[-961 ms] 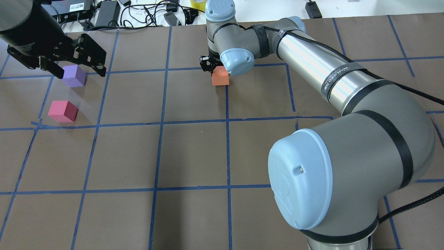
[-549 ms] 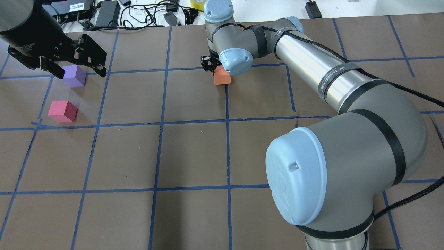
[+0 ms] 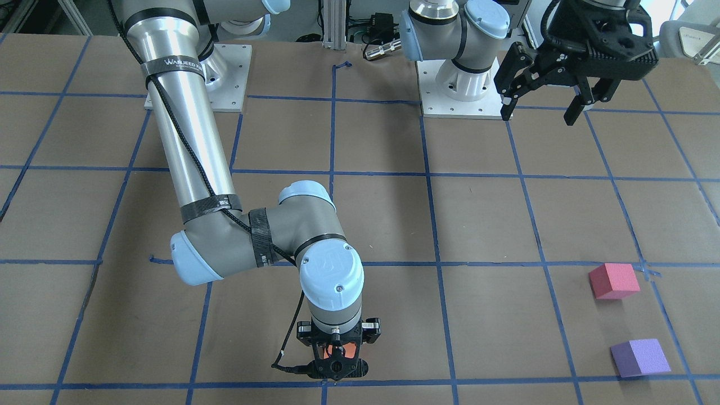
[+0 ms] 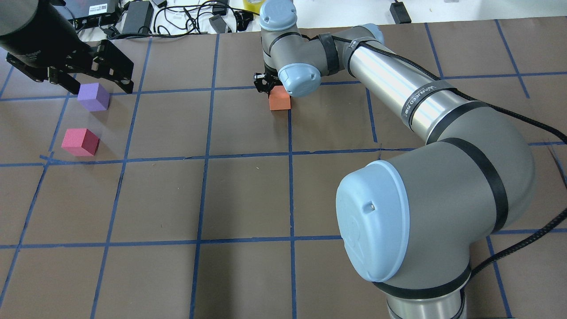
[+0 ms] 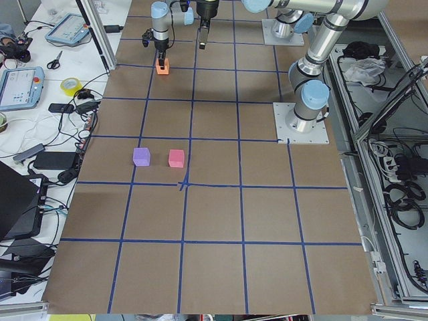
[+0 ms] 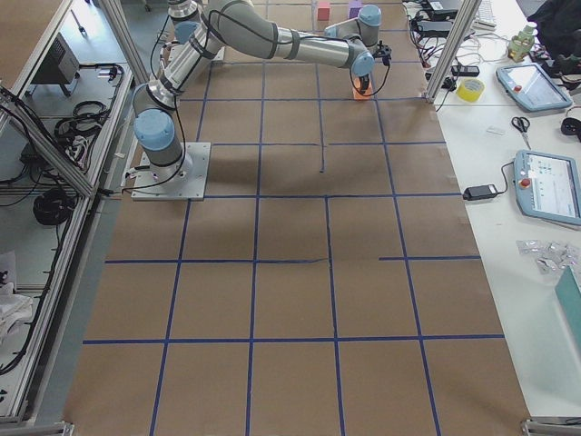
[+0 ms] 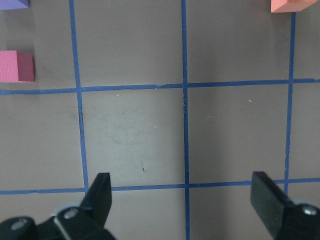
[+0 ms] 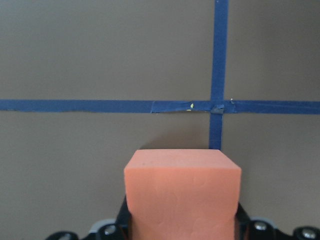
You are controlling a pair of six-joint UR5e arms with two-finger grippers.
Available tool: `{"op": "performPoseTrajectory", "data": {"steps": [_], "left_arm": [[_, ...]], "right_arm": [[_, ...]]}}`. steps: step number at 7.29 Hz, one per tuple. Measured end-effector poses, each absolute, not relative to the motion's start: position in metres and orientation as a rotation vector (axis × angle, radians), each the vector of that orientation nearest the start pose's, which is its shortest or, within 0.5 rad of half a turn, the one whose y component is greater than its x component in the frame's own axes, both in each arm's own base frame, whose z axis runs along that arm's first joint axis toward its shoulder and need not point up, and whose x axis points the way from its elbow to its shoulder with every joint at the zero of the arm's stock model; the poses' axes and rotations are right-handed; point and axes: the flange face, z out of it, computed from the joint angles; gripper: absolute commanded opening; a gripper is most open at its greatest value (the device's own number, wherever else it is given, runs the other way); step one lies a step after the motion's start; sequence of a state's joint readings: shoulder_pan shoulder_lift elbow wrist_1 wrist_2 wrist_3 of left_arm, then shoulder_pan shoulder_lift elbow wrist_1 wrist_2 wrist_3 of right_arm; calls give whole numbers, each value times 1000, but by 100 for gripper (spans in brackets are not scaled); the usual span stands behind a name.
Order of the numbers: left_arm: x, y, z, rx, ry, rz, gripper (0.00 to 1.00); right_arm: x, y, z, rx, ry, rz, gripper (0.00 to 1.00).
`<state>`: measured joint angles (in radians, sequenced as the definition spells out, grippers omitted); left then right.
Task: Arrange blocks in a line
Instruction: 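Carry the orange cube with the right gripper toward the table center and set it down, then release the orange cube and raise the right gripper while the left arm approaches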
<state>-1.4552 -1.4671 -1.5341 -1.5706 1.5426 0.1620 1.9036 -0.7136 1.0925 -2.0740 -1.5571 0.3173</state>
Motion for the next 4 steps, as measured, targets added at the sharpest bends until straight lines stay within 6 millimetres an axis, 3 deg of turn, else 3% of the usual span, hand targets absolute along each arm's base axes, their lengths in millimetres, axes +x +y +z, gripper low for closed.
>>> {"op": "performPoseTrajectory", "data": {"steps": [1,3,4], "left_arm": [[-82,-473,553,84,3140,-223,100],[-81,-478,548,89,3146,-216,100],[-78,-482,549,106,3144,-247,100]], "right_arm": [[388,-709,210,-24,3083,-181,100],[388,-709,218,-14,3077,-194,100],[388,-707,233,2,3062,-204,100]]}}
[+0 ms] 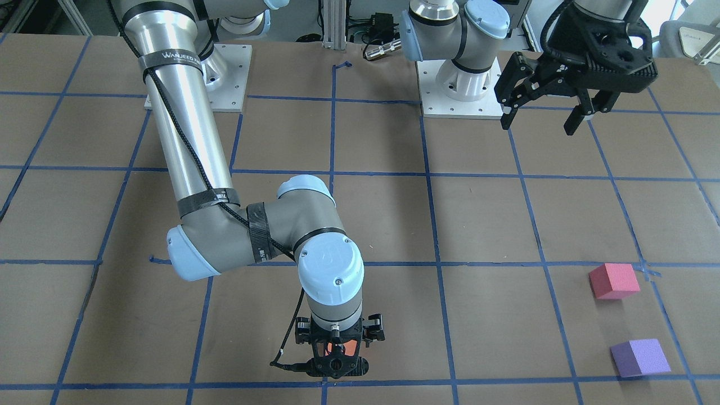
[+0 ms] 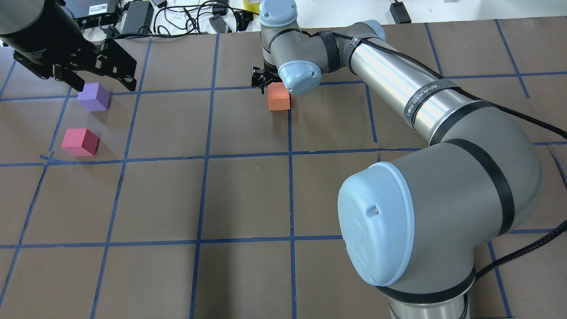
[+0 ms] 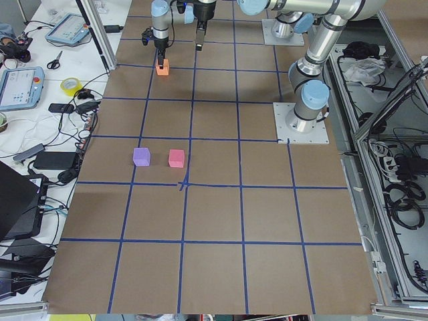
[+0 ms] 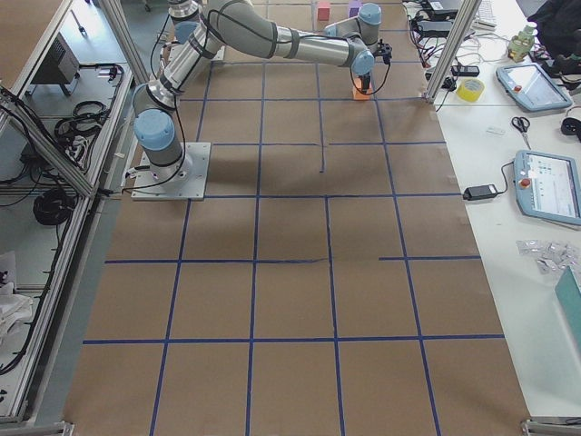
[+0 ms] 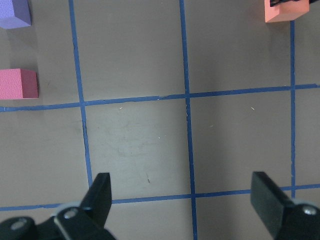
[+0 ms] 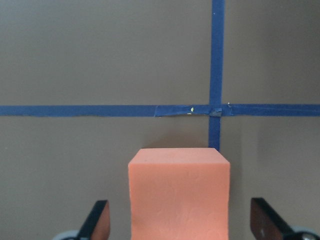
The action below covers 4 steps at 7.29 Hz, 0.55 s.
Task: Arrange blocks in a line
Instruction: 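Release the orange cube and raise the right gripper while the left arm approaches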
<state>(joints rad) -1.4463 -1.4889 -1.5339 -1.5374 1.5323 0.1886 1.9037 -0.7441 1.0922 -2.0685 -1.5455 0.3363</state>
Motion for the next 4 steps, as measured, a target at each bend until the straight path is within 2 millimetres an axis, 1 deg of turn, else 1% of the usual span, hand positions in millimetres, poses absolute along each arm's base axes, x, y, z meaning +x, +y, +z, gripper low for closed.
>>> {"op": "performPoseTrajectory", "data": {"steps": [1,2,3,4], "left_arm": [[-69,-488,551,141,3135,-304,100],[-63,-493,547,162,3152,-336,100],[-63,-497,533,113,3200,-319,100],[-63,-505,515,1,3236,-290,100]], "right_arm": [[387,-702,260,30,3036,-203,100],[379,-694,293,59,3024,-190,100],[361,-688,332,93,3021,-181,100],[333,-683,368,126,3020,-173,100]]}}
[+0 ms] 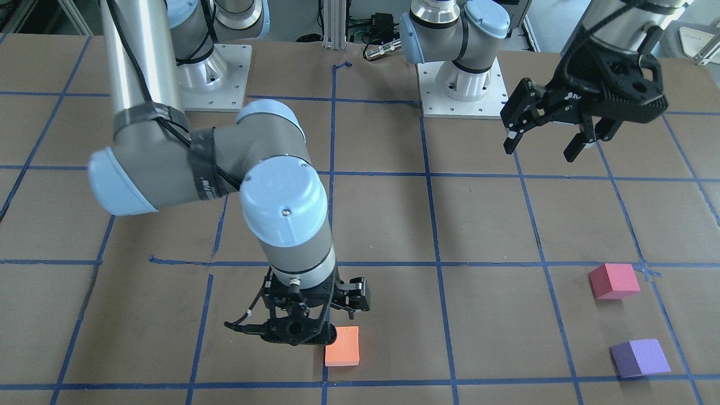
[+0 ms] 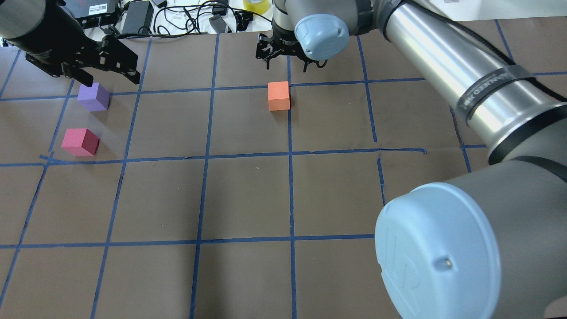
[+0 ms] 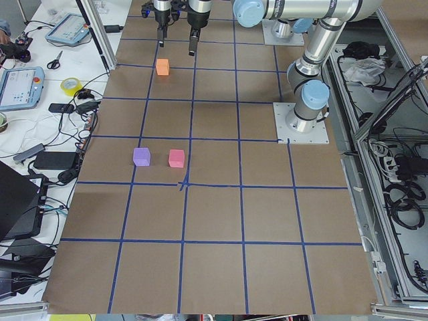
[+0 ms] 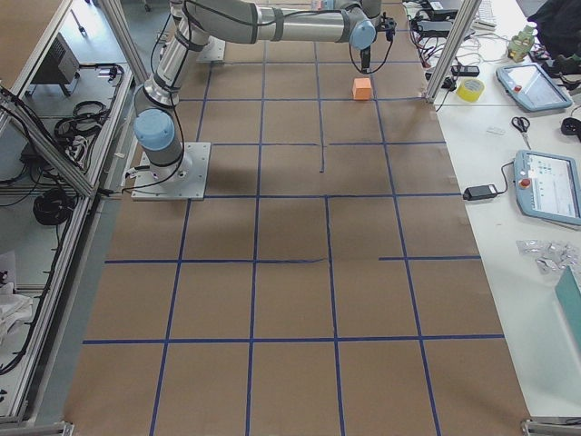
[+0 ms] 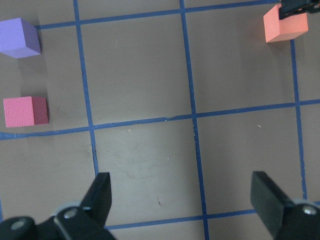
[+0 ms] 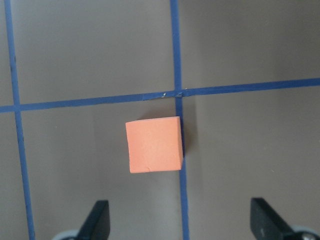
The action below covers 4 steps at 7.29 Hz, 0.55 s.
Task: Arrange blocks in a line
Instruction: 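Release the orange cube and raise the right gripper while the left arm approaches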
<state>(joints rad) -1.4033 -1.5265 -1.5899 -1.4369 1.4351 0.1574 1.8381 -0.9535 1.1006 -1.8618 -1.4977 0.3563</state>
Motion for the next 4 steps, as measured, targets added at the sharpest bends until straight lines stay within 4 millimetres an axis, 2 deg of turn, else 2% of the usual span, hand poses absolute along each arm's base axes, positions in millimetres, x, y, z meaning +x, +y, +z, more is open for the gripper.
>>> {"op": "performPoseTrajectory", "data": {"steps": [2,3,4], "left_arm": [[-67,-543,476,-123,3258,-318,100],[-75,-570,447,-99,3289,-344,100],[-91,-598,412,1,3335,-389,100]], "right_arm": [[255,-664,446,86,3043,-156,100],[207,-650,477,59,3058,-101,100],[166,-636,500,6,3069,-71,100]]}}
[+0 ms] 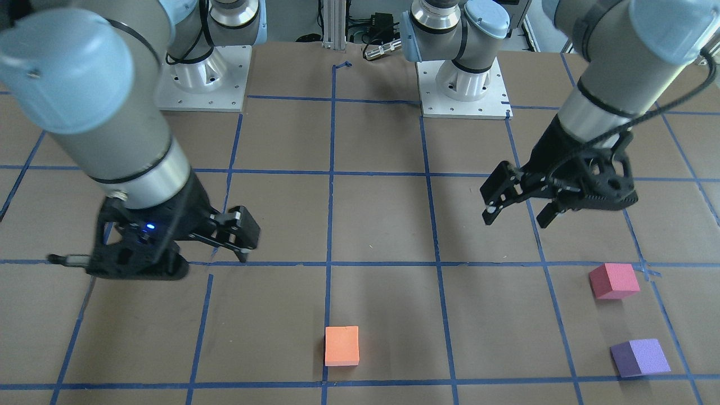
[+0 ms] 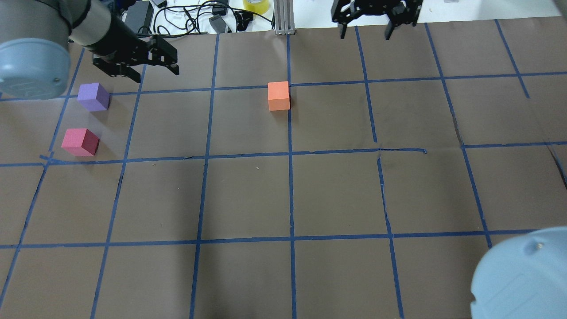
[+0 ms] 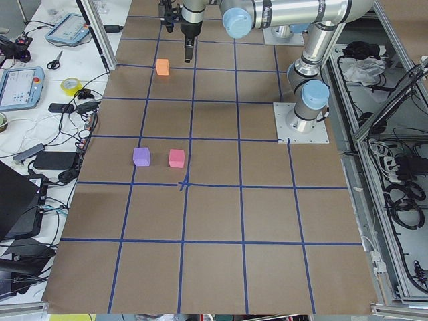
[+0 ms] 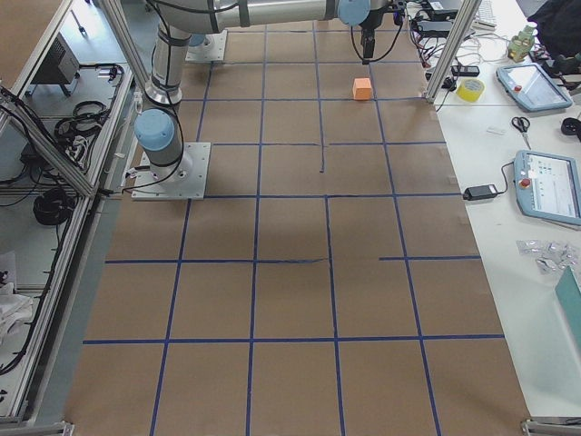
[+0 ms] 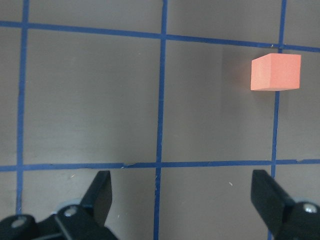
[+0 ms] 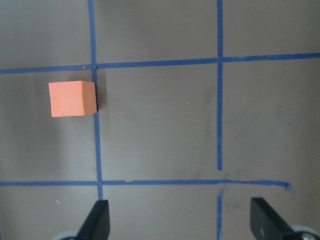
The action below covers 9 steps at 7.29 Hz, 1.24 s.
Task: Arrange blocks in a line
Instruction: 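Release the orange cube and raise the right gripper while the left arm approaches, then lower the left gripper over the orange cube and grasp it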
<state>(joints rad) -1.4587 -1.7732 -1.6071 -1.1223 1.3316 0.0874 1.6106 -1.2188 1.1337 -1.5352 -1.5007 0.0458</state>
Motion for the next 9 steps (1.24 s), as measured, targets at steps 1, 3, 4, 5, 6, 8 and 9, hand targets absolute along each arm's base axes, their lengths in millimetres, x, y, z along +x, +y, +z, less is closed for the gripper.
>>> {"op": "performPoseTrajectory", "data": {"steps": [1,3,4,5,6,8,9], "left_arm": [[-114,-622,378,102,3353,-442,100],[-172,-659,330,149,3359,-535,100],[-204,-669,310,121,3351,-530,100],[-236,-672,283,88,3314,-491,100],[-261,-672,262,45,3289,-460,100],[-295,-688,263,-142,3273,-430,100],[-313,-695,263,-183,3259,-371,100]], "right_arm": [[141,-618,520,-32,3079,-79,100],[128,-578,530,-52,3093,-82,100],[126,-561,526,-48,3111,-95,100],[125,-546,518,-27,3131,-124,100],[124,-531,508,17,3140,-149,100],[125,-513,499,73,3138,-189,100],[125,-511,500,85,3135,-203,100]]}}
